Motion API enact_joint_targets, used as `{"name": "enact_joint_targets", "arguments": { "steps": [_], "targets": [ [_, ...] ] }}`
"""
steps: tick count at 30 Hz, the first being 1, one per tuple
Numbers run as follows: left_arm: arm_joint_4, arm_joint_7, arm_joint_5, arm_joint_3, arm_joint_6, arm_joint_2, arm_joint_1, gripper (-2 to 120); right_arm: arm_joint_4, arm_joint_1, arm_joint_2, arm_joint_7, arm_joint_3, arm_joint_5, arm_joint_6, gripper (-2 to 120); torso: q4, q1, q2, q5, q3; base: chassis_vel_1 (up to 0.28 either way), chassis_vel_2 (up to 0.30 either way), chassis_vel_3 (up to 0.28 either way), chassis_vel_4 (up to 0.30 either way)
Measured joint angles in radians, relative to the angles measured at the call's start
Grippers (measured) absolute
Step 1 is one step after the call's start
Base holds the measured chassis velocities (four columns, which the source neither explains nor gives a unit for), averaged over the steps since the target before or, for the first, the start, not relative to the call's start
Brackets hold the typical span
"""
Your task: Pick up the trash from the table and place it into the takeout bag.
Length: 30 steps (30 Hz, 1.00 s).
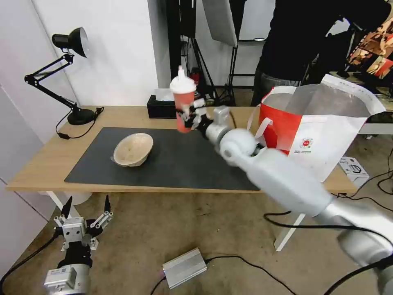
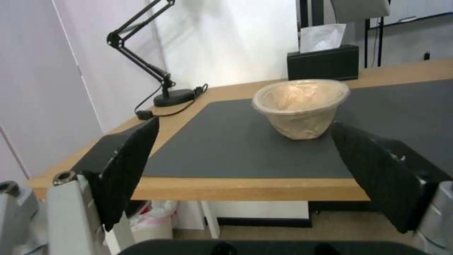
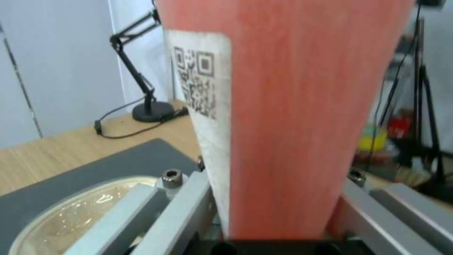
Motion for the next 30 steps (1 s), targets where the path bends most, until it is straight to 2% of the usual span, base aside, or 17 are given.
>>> {"name": "enact_joint_targets", "arguments": {
  "steps": [6,15,26,30],
  "targets": [
    [-0.004,0.000,0.000,0.006,0.000,0.001,0.002,98,0.044,0.094,-0.105,-0.066,0.017,0.028,-0.043,9,0.0002,0.000,0.000,0.0001,0.000,0.000,0.000,0.000,0.000],
    [-0.012,0.000,0.001,0.013,0.000,0.004,0.003,98,0.022,0.195,-0.234,-0.260,0.088,-0.001,-0.110,9,0.0001,0.000,0.000,0.0001,0.000,0.000,0.000,0.000,0.000],
    [-0.008,0.000,0.001,0.030,0.000,0.010,-0.001,98,-0.085,0.282,-0.359,-0.525,0.141,-0.170,-0.151,9,-0.0001,0.000,0.000,0.0001,0.000,0.000,0.000,0.000,0.000],
    [-0.007,0.000,0.000,0.033,0.000,0.014,-0.002,98,-0.122,0.280,-0.393,-0.575,0.158,-0.220,-0.138,9,0.0001,0.000,0.000,0.0002,0.000,0.000,0.000,0.000,0.000]
  ]
}}
